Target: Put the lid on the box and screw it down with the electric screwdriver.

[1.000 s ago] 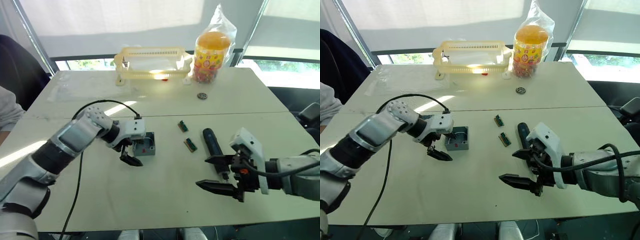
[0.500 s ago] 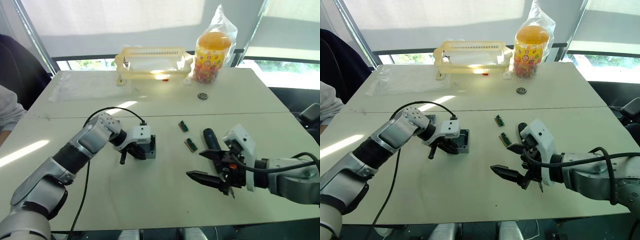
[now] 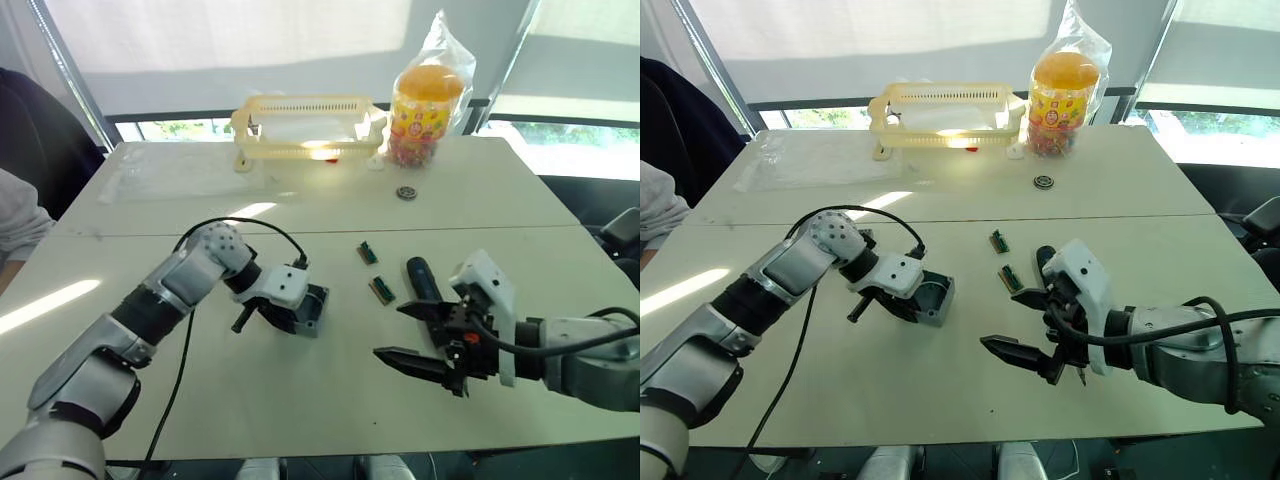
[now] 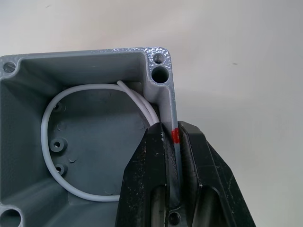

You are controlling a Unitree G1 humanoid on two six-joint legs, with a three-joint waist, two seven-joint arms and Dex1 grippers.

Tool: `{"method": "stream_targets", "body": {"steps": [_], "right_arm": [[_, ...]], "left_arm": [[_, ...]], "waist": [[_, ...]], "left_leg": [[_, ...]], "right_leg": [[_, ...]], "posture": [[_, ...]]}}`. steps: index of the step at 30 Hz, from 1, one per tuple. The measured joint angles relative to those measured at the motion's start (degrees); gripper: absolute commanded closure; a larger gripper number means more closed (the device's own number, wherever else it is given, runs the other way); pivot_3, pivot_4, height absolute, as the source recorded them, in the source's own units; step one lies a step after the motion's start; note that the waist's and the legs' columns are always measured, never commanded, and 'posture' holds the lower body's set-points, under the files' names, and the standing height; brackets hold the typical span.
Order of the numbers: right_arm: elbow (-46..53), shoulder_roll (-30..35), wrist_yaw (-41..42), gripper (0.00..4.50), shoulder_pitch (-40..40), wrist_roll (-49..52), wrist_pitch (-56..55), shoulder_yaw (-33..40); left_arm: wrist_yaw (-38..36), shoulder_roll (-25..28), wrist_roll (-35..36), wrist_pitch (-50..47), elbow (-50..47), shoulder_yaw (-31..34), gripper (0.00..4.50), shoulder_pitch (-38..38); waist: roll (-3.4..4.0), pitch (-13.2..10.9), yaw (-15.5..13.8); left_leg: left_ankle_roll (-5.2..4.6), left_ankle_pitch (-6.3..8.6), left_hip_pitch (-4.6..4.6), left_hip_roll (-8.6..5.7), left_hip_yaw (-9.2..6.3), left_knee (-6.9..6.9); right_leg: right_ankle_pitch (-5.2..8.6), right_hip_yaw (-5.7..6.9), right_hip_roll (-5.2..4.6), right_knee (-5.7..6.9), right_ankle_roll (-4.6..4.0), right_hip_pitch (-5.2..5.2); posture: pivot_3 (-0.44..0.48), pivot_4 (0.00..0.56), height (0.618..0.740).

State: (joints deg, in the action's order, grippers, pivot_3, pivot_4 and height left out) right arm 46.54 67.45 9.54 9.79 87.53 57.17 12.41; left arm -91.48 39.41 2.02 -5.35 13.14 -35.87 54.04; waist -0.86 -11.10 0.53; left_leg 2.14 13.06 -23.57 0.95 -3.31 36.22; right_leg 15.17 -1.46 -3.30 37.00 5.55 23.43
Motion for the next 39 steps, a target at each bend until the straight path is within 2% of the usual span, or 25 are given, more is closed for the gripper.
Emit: {"method": "stream_targets", "body": {"steps": [4,15,18,22,23,25,29,30,31,32,33,36,38,39], "right_arm": [[1.1,0.8,1.3,0.00,-1.7,-1.7,-0.1,0.2],[2.9,1.2,-2.6,0.00,-3.8,-0.8,-1.4,0.8],[2.9,1.2,-2.6,0.00,-4.2,-1.0,-1.4,0.9],[2.8,1.2,-2.0,0.00,-4.6,-1.6,-1.5,1.2],[2.8,1.2,-1.5,0.00,-4.7,-1.9,-1.5,1.4],[2.8,1.4,0.0,0.00,-5.0,-2.6,-1.5,1.8],[2.6,2.0,3.5,0.00,-5.2,-3.7,-1.5,3.4],[1.2,2.0,6.4,0.00,-3.9,-3.6,-1.7,3.6],[0.2,1.9,8.0,0.00,-2.5,-3.5,-2.1,3.8],[-1.4,1.9,10.0,0.00,-0.5,-3.5,-2.8,3.9],[-3.3,1.4,12.4,0.00,2.7,-4.2,-3.1,3.0],[-5.5,0.2,16.3,0.00,7.9,-6.9,-3.9,-0.5],[-7.1,-2.0,19.0,0.00,11.8,-10.7,-3.9,-5.2],[-7.5,-2.4,19.6,0.00,12.3,-11.5,-3.9,-6.3]], "left_arm": [[-0.8,0.4,1.9,4.4,2.1,-4.1,4.45,2.9],[-0.8,0.5,7.1,12.5,8.9,-14.4,4.45,7.6],[-0.8,0.7,8.0,13.2,10.0,-15.7,3.26,8.0],[-0.8,2.2,8.8,11.9,9.8,-16.7,1.25,9.3],[-0.8,2.7,9.1,10.4,9.3,-16.1,1.25,9.3],[-0.8,4.8,10.5,6.3,7.3,-13.3,1.25,9.5],[-0.8,9.6,13.1,-2.5,4.3,-3.5,1.25,11.7],[1.4,11.3,15.3,-11.6,2.2,0.9,1.25,11.0],[3.9,12.4,16.3,-16.8,2.2,3.9,1.25,10.8],[8.3,13.8,17.1,-24.5,2.6,8.2,1.25,10.8],[16.0,14.2,16.5,-35.7,3.1,13.1,1.25,11.1],[32.6,12.2,12.5,-52.7,5.4,20.6,1.25,11.2],[43.1,10.0,10.2,-62.8,5.9,26.4,1.25,8.1],[45.3,9.4,9.7,-65.0,6.0,27.4,1.25,7.2]], "waist": [[0.00,0.0,0.1],[0.00,0.0,0.1],[0.00,0.0,0.1],[0.00,0.0,0.1],[0.00,0.0,0.1],[-0.02,0.0,0.3],[0.01,0.0,0.2],[-0.03,0.0,0.2],[-0.04,-0.1,0.4],[-0.07,-0.1,0.8],[-0.06,-0.1,0.8],[-0.05,-0.1,0.6],[-0.05,-0.1,0.6],[-0.07,-0.1,0.5]], "left_leg": [[0.00,0.00,0.00,0.00,0.00,0.00],[-0.01,0.00,0.02,0.00,-0.02,0.00],[-0.01,0.01,0.02,0.00,-0.02,0.01],[-0.01,0.01,0.02,0.00,-0.03,0.01],[-0.01,0.01,0.02,0.00,-0.03,0.01],[-0.01,0.01,0.03,0.01,-0.04,0.00],[-0.03,0.02,0.06,0.01,-0.06,0.00],[-0.03,0.02,0.05,0.01,-0.06,0.02],[-0.03,0.02,0.05,0.02,-0.06,0.04],[-0.04,0.02,0.08,0.03,-0.06,0.03],[-0.07,0.04,0.17,0.03,-0.08,0.02],[-0.09,0.05,0.17,0.03,-0.16,0.01],[-0.08,0.05,0.14,0.02,-0.13,0.02],[-0.08,0.05,0.09,0.01,-0.14,0.02]], "right_leg": [[0.00,-0.01,0.00,0.00,0.01,0.00],[0.01,0.00,0.01,0.06,0.03,0.01],[0.01,0.00,0.01,0.06,0.03,0.00],[0.01,0.00,0.02,0.06,0.03,0.00],[0.02,0.00,0.02,0.07,0.04,0.00],[0.02,0.00,0.03,0.07,0.04,0.01],[0.04,0.02,0.05,0.12,0.08,-0.01],[0.05,0.02,0.05,0.12,0.09,-0.02],[0.05,0.01,0.05,0.14,0.10,0.00],[0.06,0.01,0.06,0.15,0.11,0.00],[0.10,0.01,0.08,0.20,0.18,-0.05],[0.16,0.06,0.09,0.28,0.26,-0.05],[0.15,0.04,0.07,0.28,0.25,-0.01],[0.15,0.05,0.06,0.28,0.25,0.03]], "posture": [[0.000,0.150,0.740],[0.000,0.150,0.740],[0.000,0.150,0.740],[0.000,0.150,0.740],[0.000,0.150,0.740],[0.000,0.150,0.740],[0.000,0.150,0.740],[0.000,0.150,0.740],[0.000,0.150,0.740],[0.000,0.150,0.740],[0.000,0.150,0.740],[0.000,0.150,0.740],[0.000,0.150,0.740],[0.000,0.150,0.740]]}}
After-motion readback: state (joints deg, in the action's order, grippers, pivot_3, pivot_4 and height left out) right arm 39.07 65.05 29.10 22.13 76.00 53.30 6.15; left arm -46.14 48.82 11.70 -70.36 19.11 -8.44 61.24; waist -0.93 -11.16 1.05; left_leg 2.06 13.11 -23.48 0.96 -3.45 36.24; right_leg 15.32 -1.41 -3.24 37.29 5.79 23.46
